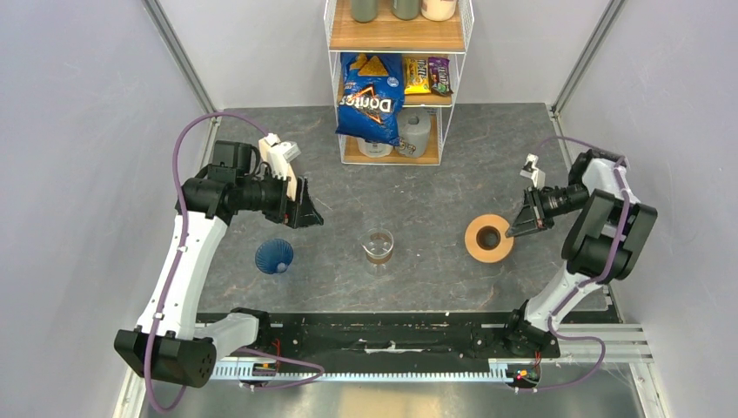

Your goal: Place the coffee filter in the dripper

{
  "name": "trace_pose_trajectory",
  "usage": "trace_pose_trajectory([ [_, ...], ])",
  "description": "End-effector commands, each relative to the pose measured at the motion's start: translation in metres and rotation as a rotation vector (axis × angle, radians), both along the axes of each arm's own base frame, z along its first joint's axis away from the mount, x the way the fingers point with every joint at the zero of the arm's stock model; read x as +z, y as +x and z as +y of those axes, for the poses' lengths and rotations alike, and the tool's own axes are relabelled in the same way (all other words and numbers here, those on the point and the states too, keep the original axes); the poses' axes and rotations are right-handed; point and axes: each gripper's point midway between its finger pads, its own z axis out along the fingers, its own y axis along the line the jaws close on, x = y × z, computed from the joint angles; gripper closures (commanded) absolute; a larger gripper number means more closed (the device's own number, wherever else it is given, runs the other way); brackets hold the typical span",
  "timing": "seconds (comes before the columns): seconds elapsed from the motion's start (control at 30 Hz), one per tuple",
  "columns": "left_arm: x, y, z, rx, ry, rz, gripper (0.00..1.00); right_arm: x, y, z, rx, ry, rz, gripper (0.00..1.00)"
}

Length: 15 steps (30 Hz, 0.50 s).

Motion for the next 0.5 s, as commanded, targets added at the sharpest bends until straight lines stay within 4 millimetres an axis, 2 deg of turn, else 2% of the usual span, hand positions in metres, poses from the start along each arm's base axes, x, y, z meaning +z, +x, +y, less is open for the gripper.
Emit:
trace_pose_trajectory([
  [0.0, 0.016, 0.003, -0.007, 0.018, -0.07, -0.029, 0.09, 0.089, -0.013, 0.042, -0.068, 0.166, -0.07, 1.0],
  [0.17, 0.022, 0.001, -0.011, 0.015, -0.105, -0.021, 0.1, 0.136, -0.023, 0.097, 0.022, 0.236, -0.191, 1.0],
  [0.37, 0.025, 0.0, -0.014, 0.01, -0.123, -0.017, 0.11, 0.187, -0.022, 0.154, 0.102, 0.434, -0.204, 1.0],
  [0.47, 0.024, -0.002, -0.016, 0.007, -0.137, -0.003, 0.12, 0.199, -0.025, 0.176, 0.14, 0.509, -0.17, 1.0],
])
